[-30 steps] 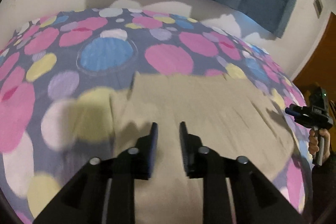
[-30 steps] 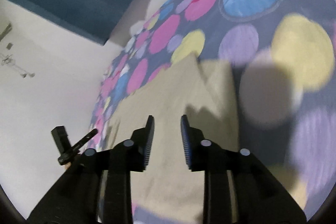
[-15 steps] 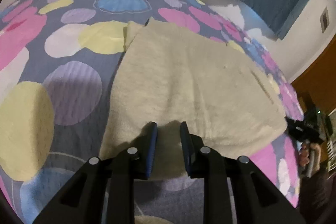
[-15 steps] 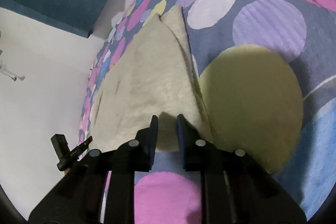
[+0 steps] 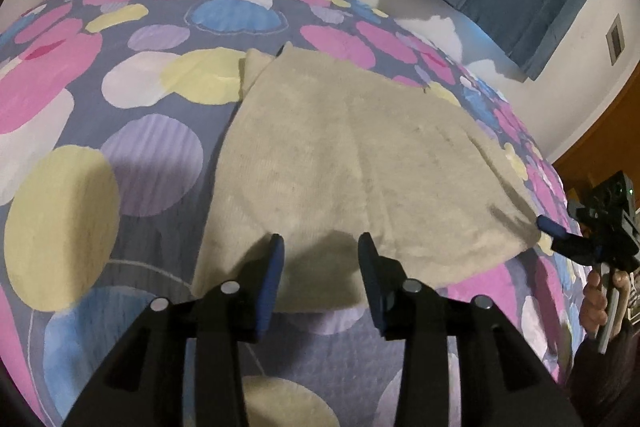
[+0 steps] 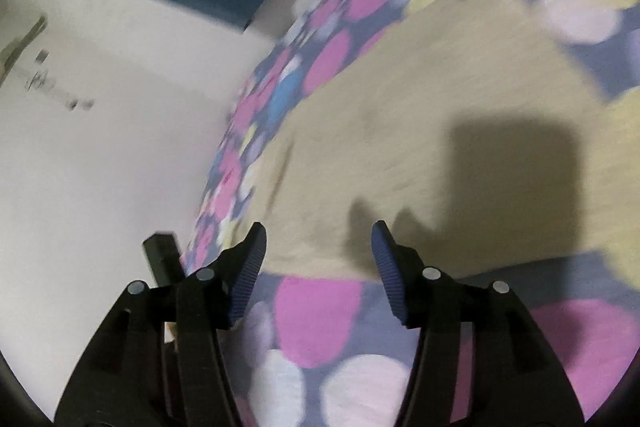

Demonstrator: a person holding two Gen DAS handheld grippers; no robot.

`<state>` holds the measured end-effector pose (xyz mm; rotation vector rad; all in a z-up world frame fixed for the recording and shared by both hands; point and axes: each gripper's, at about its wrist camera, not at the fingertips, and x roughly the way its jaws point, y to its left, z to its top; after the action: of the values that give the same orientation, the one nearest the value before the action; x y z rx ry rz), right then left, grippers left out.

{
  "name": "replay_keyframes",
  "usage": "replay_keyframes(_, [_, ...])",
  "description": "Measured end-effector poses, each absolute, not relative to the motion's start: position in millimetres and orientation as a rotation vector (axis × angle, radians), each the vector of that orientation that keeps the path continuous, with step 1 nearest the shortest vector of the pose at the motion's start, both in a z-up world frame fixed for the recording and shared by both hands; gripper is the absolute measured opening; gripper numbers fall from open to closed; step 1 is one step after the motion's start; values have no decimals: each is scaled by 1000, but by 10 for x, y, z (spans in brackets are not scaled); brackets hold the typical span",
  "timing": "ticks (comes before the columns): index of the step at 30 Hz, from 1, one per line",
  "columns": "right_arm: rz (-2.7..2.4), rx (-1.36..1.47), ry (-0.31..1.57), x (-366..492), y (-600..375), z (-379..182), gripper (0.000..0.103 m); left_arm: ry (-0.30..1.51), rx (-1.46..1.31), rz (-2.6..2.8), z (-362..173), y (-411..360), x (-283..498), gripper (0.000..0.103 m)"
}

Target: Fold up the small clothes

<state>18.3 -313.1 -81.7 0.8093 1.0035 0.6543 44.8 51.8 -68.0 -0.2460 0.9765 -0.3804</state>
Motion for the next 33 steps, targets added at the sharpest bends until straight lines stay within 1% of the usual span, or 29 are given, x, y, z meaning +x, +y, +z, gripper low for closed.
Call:
replay_keyframes(4, [693, 800, 1068, 264, -2787, -993, 55, 973, -248, -382, -689, 527, 441, 39])
replay_keyframes(6, [674, 798, 1144, 308, -2677, -1243, 55, 972, -251, -384, -703, 534, 433, 40])
replay_keyframes(9, [697, 843, 1095, 264, -2735, -1284, 50, 972, -252, -385, -704, 532, 429, 40])
replay_keyframes(17, [720, 818, 1051, 217, -2727, -1255, 51, 969, -256, -382, -704, 535, 410, 41])
replay_keyframes(18, [720, 818, 1046, 214, -2721, -1270, 51, 967, -258, -382, -690, 534, 407, 42])
replay_keyframes(20, [724, 816, 1032, 234, -2695, -1303, 51, 957, -259, -380, -665, 543, 404, 49])
replay_keyframes(21, [729, 814, 1026, 232, -2692, -1303, 52, 951, -256, -378, -641, 539, 402, 50])
replay_keyframes(23, [737, 809, 1014, 205, -2707, -1310, 53, 944, -238, -363, -620, 533, 412, 52])
replay_keyframes(25, [748, 810, 994, 187, -2711, -1300, 58, 940, -230, -357, -587, 540, 429, 53])
replay_keyframes(26, [758, 811, 983, 182, -2701, -1289, 60, 938, -233, -356, -561, 553, 428, 56])
replay_keyframes(28, [782, 803, 961, 164, -2685, -1271, 69, 928, -253, -348, -533, 626, 441, 61])
replay_keyframes(29, [794, 789, 951, 150, -2671, -1257, 71, 924, -262, -347, -527, 656, 440, 62])
replay_keyframes(31, [814, 757, 935, 136, -2636, -1225, 80, 935, -292, -323, -557, 776, 529, 62])
replay_keyframes(33, [816, 733, 934, 132, -2610, -1204, 82, 949, -320, -295, -599, 879, 585, 62])
